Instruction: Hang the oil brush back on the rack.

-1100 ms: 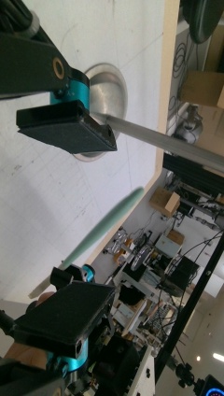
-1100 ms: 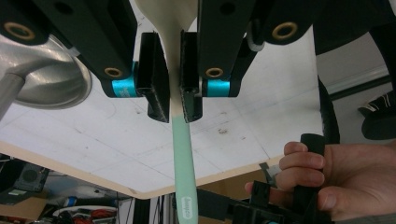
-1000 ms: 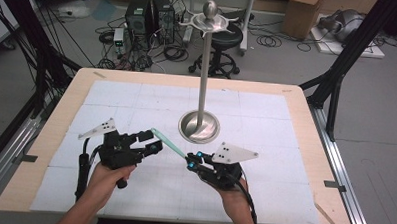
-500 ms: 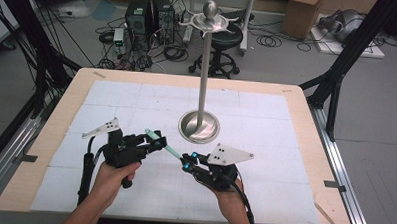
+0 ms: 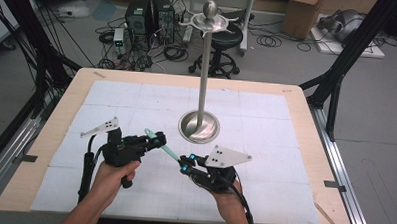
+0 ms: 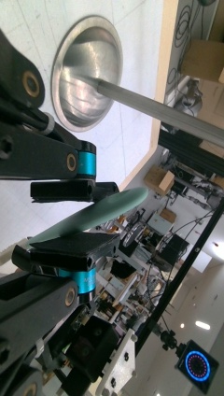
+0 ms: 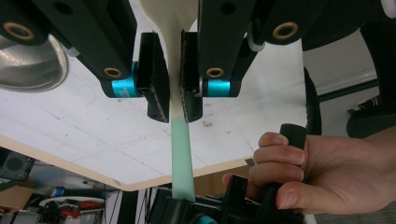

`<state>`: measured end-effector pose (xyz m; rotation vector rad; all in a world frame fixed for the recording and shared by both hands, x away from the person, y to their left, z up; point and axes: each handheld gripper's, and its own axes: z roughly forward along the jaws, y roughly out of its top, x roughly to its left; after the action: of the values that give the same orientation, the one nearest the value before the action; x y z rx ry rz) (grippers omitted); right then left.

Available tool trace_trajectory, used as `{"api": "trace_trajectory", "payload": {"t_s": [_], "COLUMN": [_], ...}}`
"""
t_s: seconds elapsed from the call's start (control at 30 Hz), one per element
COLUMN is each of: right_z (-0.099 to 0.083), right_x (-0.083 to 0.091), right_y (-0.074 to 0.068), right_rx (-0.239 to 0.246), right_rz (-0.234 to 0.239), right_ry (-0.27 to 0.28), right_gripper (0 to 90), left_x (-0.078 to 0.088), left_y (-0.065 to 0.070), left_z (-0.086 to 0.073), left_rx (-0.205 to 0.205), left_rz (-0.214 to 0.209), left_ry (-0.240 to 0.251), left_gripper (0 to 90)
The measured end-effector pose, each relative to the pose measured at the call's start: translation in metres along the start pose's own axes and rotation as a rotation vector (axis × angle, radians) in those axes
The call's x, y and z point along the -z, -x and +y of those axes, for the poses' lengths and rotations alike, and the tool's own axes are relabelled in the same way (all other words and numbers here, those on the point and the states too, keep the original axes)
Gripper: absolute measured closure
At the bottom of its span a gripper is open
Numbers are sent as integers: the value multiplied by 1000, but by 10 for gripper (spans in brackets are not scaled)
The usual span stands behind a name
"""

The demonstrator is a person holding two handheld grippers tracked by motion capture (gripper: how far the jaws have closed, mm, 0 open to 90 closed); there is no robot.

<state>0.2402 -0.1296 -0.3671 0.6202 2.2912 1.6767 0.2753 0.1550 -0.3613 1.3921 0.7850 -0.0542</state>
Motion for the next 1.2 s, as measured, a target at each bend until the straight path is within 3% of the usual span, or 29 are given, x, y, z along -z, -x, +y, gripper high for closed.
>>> {"api": "trace_trajectory", "payload": {"t_s": [0.43, 0.73, 0.8, 0.97, 1.2], "right_z": [-2, -2, -2, 0, 5], "right_x": [-6, -9, -8, -3, -5], "right_y": [-2, -2, -1, 7, 14], "right_rx": [-1, -7, -16, -53, -70], "right_rz": [20, 56, 72, 163, 323], "right_ry": [-20, -21, -22, 2, -12], "right_gripper": [817, 805, 733, 622, 591], "left_x": [3, 4, 5, 7, 10], "left_y": [4, 8, 10, 16, 17], "left_z": [1, 5, 6, 10, 9], "left_rx": [-13, -76, -96, -158, -219], "left_rz": [-76, -106, -132, -194, -265], "left_ry": [3, -14, -28, -65, -124], "left_gripper": [810, 824, 824, 825, 825]}}
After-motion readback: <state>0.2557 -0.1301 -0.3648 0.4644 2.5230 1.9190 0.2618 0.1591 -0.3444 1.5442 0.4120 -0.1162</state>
